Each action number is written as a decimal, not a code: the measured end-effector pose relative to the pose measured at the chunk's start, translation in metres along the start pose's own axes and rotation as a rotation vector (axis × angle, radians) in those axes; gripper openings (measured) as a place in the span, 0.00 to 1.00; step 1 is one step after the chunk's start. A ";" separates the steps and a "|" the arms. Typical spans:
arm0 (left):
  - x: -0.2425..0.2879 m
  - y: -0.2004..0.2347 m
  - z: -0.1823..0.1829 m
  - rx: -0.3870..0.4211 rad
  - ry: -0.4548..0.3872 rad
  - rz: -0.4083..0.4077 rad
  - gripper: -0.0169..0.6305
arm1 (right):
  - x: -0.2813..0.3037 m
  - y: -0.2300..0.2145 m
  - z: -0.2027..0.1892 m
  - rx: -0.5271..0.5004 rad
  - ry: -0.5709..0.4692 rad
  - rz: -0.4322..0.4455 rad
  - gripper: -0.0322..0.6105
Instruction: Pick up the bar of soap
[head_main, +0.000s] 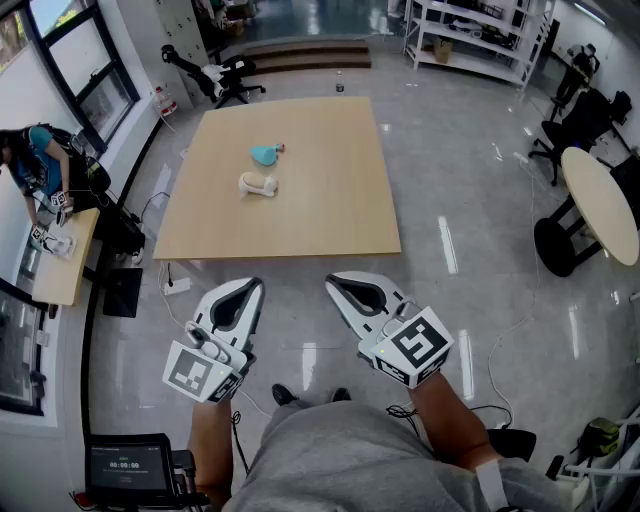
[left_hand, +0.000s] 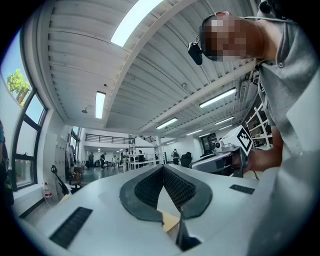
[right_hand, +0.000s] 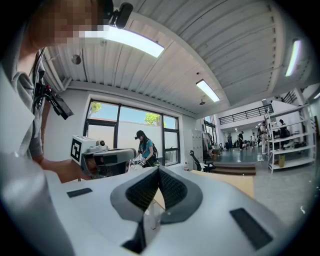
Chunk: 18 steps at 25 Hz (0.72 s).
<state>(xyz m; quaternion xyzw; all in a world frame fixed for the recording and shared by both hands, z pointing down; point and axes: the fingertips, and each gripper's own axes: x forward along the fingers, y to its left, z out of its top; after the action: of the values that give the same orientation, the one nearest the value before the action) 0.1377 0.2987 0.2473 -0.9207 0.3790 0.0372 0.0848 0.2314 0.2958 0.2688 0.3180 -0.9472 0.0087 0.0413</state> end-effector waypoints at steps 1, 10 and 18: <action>0.000 0.000 -0.001 0.001 0.000 -0.001 0.03 | 0.000 0.000 -0.001 0.002 0.001 -0.001 0.06; -0.008 -0.002 -0.003 0.005 0.005 0.003 0.03 | -0.001 0.005 -0.006 0.008 0.006 -0.005 0.06; -0.025 -0.013 0.005 0.001 0.014 0.018 0.03 | -0.014 0.020 0.000 0.031 0.000 0.002 0.06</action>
<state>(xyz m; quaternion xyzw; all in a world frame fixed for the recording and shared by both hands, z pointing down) 0.1294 0.3262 0.2473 -0.9176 0.3877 0.0311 0.0823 0.2302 0.3204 0.2682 0.3177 -0.9472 0.0234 0.0365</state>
